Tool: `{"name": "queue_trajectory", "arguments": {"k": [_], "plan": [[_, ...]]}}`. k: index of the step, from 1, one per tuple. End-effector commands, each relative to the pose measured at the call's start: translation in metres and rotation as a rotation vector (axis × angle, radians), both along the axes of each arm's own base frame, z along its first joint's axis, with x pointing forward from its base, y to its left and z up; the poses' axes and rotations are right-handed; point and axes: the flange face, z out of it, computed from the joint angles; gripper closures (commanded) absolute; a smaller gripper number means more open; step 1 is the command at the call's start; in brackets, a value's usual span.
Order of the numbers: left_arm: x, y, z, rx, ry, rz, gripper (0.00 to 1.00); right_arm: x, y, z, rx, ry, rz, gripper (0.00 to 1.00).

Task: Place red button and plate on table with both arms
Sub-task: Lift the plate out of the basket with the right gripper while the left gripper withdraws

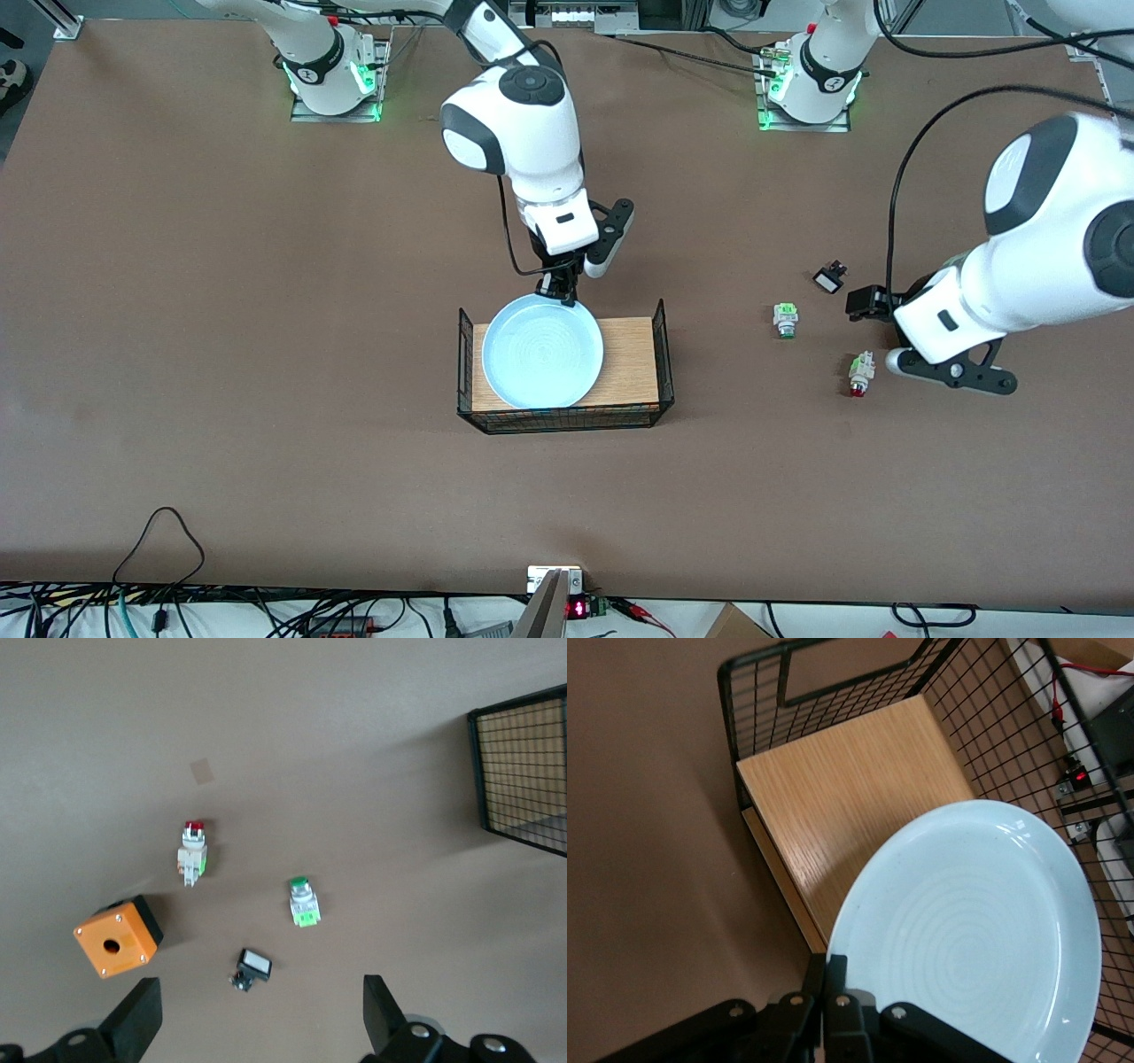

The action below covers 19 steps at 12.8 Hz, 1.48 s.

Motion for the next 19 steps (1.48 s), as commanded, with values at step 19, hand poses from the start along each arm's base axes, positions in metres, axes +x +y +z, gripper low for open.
{"name": "queue_trajectory", "arguments": {"k": [19], "plan": [[-0.082,0.045,0.056,0.002,-0.115,0.153,0.00,0.052,-0.378,0.040,-0.113,0.183,-0.126,1.00]]}}
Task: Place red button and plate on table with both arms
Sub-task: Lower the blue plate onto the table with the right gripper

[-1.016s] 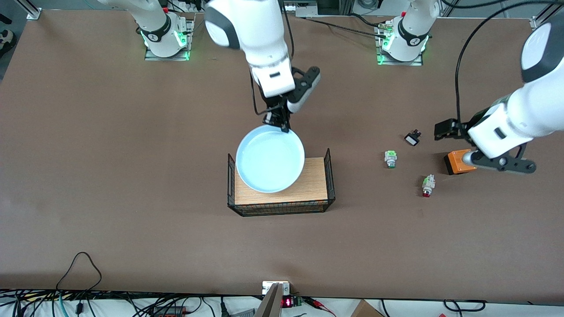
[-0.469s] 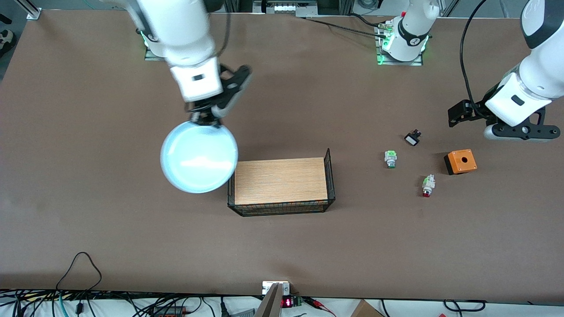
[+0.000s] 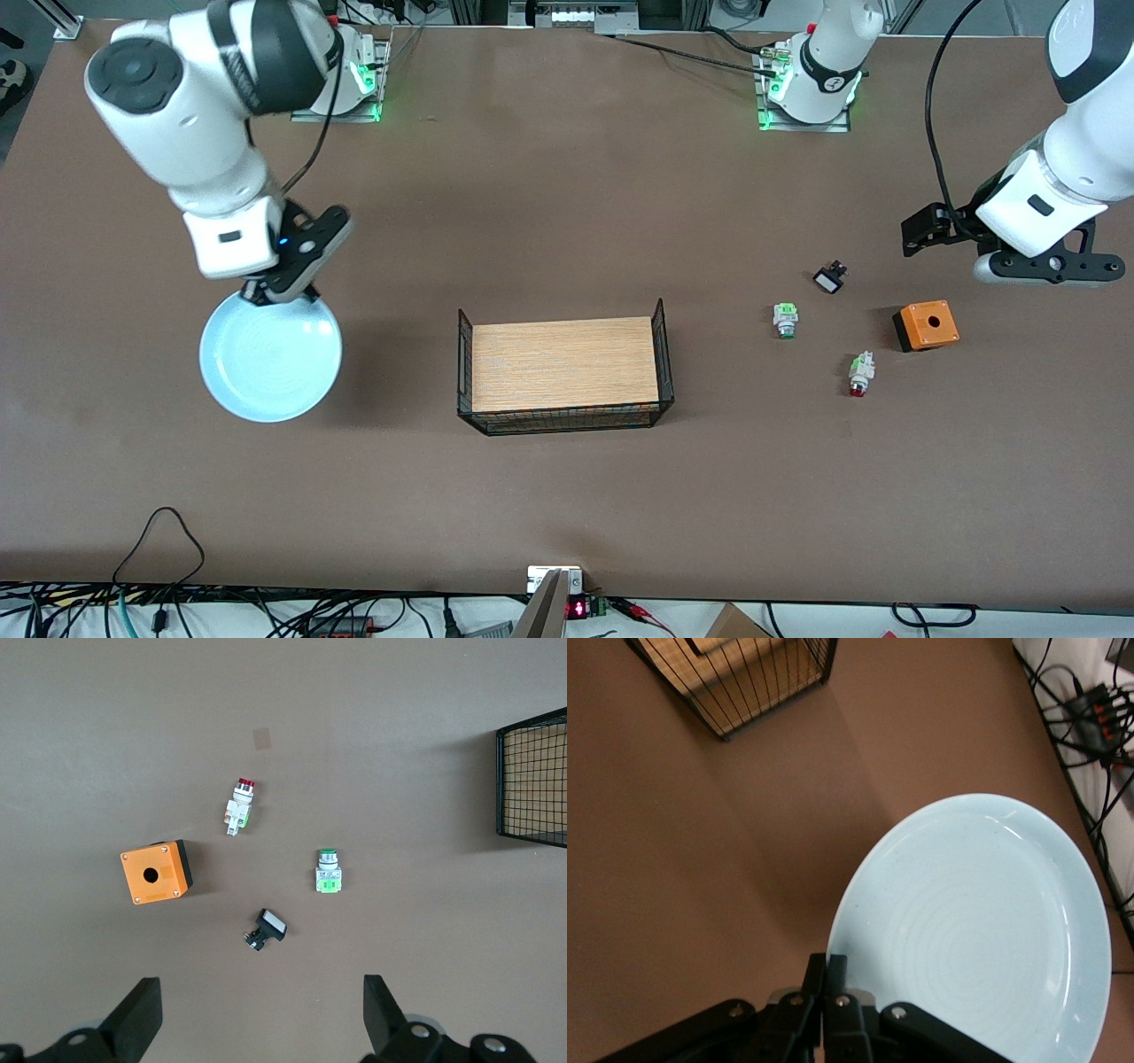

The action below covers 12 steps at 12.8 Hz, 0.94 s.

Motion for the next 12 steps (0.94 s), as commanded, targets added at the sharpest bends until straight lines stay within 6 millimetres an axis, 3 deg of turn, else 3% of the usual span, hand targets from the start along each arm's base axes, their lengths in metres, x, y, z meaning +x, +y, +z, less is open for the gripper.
{"name": "queue_trajectory", "arguments": {"k": [1,4,8,10,12], "plan": [[0.000,-0.002,0.007,-0.016,-0.002,-0.020,0.00,-0.026,-0.033,-0.059,0.034,-0.044,-0.004,1.00],[0.000,-0.005,0.007,-0.017,-0.001,-0.018,0.00,-0.045,-0.058,-0.144,0.053,-0.096,0.017,1.00],[0.000,-0.006,0.007,-0.018,0.001,-0.015,0.00,-0.065,-0.084,-0.241,0.082,-0.145,-0.004,1.00],[0.000,-0.006,0.007,-0.018,0.001,-0.013,0.00,-0.077,-0.084,-0.280,0.100,-0.171,0.001,1.00],[0.000,-0.007,0.008,-0.019,-0.001,-0.013,0.00,-0.081,-0.080,-0.298,0.110,-0.177,0.001,0.99]]}}
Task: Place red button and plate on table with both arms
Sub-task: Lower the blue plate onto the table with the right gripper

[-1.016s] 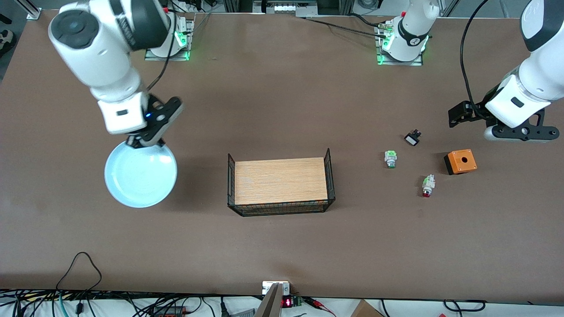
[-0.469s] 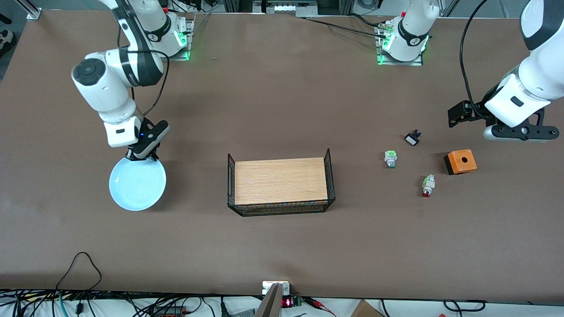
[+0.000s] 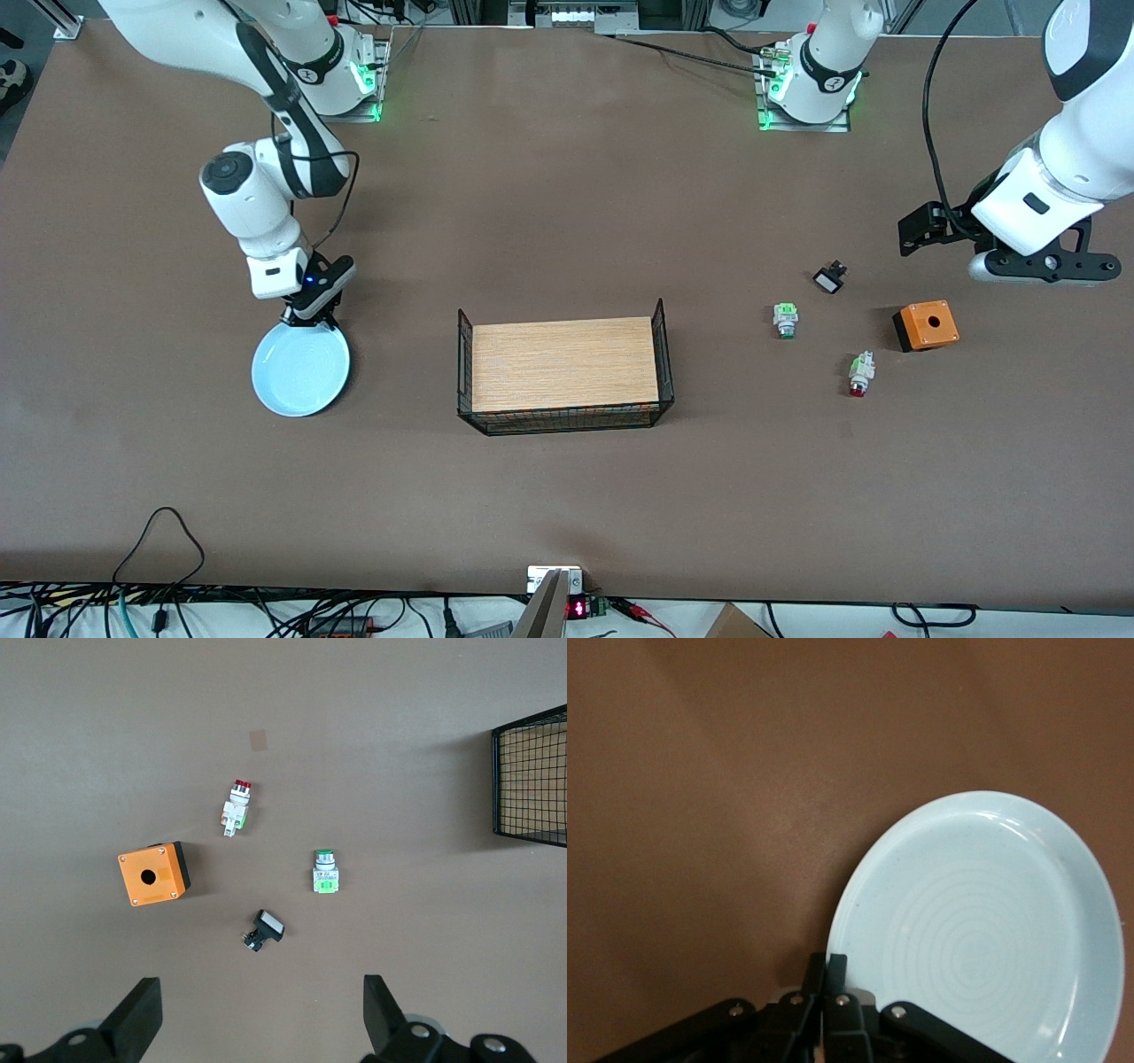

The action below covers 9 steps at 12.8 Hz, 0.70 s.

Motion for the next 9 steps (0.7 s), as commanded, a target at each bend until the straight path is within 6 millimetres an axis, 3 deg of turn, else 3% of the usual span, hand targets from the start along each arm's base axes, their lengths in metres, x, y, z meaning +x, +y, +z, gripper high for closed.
{"name": "queue_trajectory", "arguments": {"k": [1,3,4,6,9], "plan": [[0.000,-0.002,0.007,-0.019,0.001,-0.002,0.00,0.001,0.008,-0.004,0.010,-0.022,0.018,0.94],[0.000,-0.002,0.007,-0.019,0.003,-0.004,0.00,0.005,0.005,0.001,0.004,-0.012,0.015,0.47],[0.000,-0.002,0.007,-0.021,0.003,-0.005,0.00,0.008,0.003,0.006,0.002,-0.012,0.011,0.00],[0.000,-0.004,0.007,-0.024,0.002,-0.005,0.00,0.011,0.002,0.013,-0.003,-0.007,0.011,0.00],[-0.001,-0.004,0.007,-0.025,0.003,-0.006,0.00,0.029,0.001,0.057,-0.027,0.058,-0.008,0.00]]}}
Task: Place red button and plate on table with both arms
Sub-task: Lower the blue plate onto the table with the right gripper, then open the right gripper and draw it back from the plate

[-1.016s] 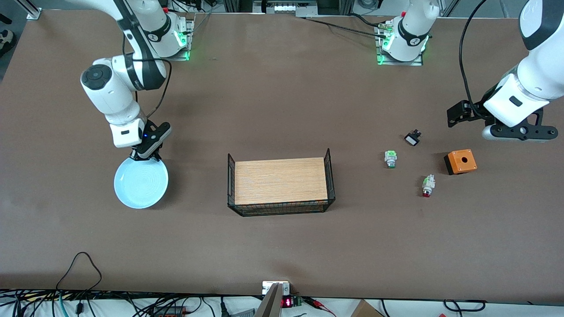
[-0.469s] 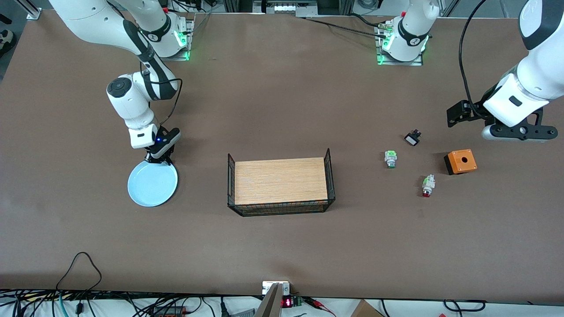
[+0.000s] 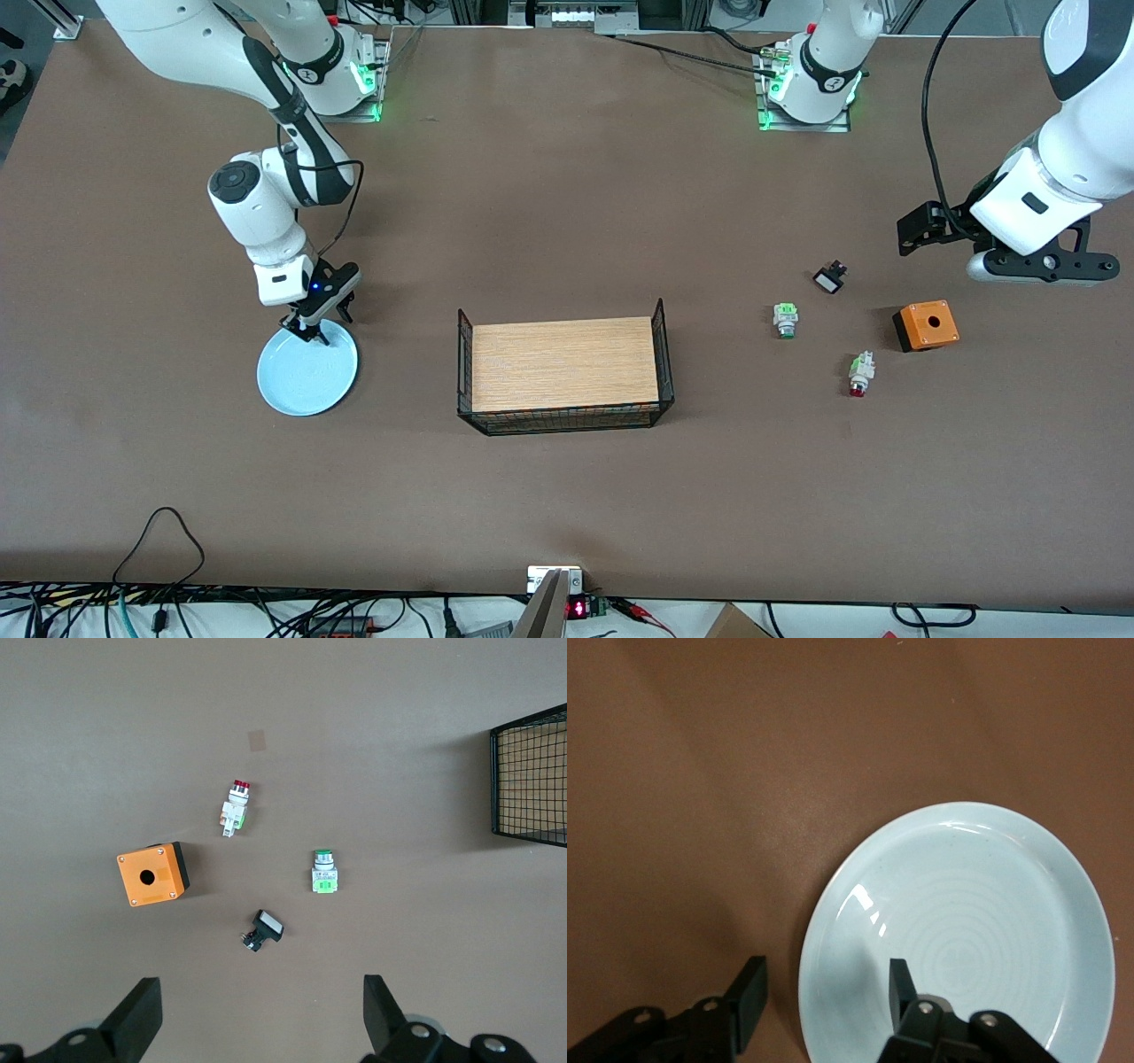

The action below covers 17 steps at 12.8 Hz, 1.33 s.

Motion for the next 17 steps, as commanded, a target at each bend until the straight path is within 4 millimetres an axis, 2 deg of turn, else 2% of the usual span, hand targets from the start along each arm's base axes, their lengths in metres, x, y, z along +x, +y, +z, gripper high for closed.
{"name": "queue_trajectory", "arguments": {"k": [1,5,7,8,11,13,15,16,17], "plan": [[0.000,-0.003,0.007,-0.024,0.004,-0.004,0.00,0.019,-0.004,0.058,-0.021,0.056,-0.029,0.00],[0.001,-0.005,0.012,-0.027,-0.008,-0.004,0.00,0.042,-0.022,0.126,0.009,0.151,-0.268,0.00],[0.001,-0.005,0.011,-0.027,-0.007,-0.005,0.00,0.049,-0.023,0.165,0.120,0.281,-0.431,0.00],[0.001,-0.005,0.010,-0.027,-0.004,-0.005,0.00,0.049,-0.033,0.180,0.162,0.332,-0.513,0.00],[0.002,-0.005,0.009,-0.027,-0.002,-0.005,0.00,0.039,-0.039,0.229,0.207,0.353,-0.746,0.00],[0.002,-0.005,0.009,-0.027,-0.002,-0.007,0.00,0.029,-0.043,0.253,0.203,0.357,-0.784,0.00],[0.002,-0.005,0.009,-0.027,-0.001,-0.006,0.00,0.025,-0.060,0.286,0.207,0.360,-0.807,0.00],[0.002,-0.005,0.009,-0.027,-0.001,-0.006,0.00,0.026,-0.075,0.302,0.214,0.364,-0.844,0.00],[0.002,-0.004,0.009,-0.027,-0.001,-0.005,0.00,0.027,-0.083,0.326,0.227,0.361,-0.892,0.00]]}}
